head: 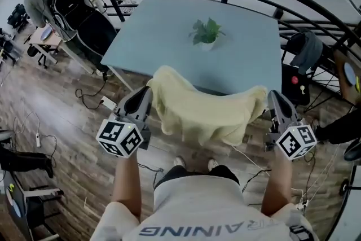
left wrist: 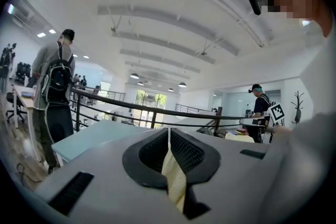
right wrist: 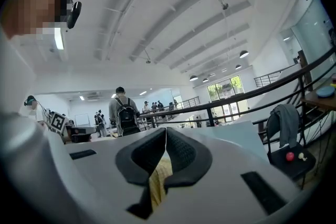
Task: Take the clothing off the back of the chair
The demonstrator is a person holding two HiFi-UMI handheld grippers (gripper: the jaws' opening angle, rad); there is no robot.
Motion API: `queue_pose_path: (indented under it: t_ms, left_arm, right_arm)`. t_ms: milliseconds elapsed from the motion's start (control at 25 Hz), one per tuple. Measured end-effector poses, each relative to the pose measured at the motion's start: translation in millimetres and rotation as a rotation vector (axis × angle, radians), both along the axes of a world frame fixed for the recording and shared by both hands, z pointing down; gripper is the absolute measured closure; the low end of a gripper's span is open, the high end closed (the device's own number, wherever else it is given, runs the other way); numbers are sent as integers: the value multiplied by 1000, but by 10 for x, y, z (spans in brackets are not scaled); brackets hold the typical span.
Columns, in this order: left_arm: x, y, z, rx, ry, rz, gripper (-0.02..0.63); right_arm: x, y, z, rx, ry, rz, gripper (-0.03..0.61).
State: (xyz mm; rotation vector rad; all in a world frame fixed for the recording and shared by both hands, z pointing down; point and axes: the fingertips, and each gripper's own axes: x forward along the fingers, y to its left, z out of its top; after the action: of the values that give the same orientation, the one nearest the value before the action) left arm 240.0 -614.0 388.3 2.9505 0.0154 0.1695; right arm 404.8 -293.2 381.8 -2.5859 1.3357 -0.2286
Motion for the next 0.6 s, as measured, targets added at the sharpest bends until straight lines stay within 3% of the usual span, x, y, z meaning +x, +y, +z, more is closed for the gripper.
queue_pose_path:
  t_ms: [160,240,280,360,440,600]
  left_arm:
    - [262,-333,167,-37,-136,99,556]
    - [420,-374,203,-51,-176,209,429]
    - [499,-378,194,-56,-176,270,397]
    - [648,-403,193,-86,-189,374,368]
    - [783,-434,280,-118,-254,450,345]
    - [983,-434,554,-287,-395,561,311]
  right_arm:
    - [100,-8,157,-63,-75,25,530]
    - [144,10,231,-87,-122,16,478]
    - [170,19,257,-96,-137,4,450]
    - [228,12,290,-104,-158,-44,399]
    - [272,-17,330,-106,-187,-111,348]
    - [390,-6,552,-104,-290,-190,319]
